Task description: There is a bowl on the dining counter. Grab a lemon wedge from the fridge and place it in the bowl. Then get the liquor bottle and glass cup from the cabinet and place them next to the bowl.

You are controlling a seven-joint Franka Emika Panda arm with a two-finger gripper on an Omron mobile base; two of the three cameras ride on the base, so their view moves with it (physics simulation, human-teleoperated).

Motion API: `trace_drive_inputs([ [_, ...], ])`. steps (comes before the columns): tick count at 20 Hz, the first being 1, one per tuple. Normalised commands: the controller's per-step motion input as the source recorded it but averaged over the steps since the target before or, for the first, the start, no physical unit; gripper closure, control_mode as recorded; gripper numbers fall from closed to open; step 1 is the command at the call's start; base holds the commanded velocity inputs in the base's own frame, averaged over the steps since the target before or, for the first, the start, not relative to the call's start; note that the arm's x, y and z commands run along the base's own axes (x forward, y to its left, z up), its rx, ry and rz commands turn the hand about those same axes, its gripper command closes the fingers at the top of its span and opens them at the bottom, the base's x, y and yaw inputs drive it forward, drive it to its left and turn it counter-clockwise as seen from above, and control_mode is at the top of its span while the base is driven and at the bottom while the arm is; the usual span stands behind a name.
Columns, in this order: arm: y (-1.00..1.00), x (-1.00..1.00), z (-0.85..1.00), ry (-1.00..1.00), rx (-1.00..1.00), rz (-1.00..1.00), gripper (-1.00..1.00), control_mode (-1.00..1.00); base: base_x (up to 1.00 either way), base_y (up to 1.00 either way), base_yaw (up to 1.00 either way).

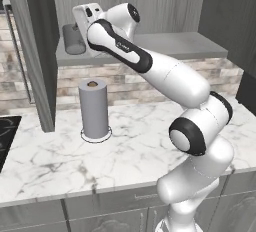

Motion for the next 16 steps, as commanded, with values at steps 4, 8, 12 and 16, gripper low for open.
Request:
trace_drive_inputs([
  [4,0.03,-0.04,-0.19,0.0,-0.02,0.0,1.0,-1.0,0.0,0.0,0.0],
  [8,0.01,-0.34,-0.17,-0.07,-0.04,0.0,1.0,-1.0,0.0,0.0,0.0],
  [12,0.0,-0.46,-0.19,-0.1,0.0,0.0,1.0,-1.0,0.0,0.0,0.0],
  [16,0.0,-0.47,-0.17,-0.11,0.0,0.0,1.0,-1.0,0.0,0.0,0.0],
])
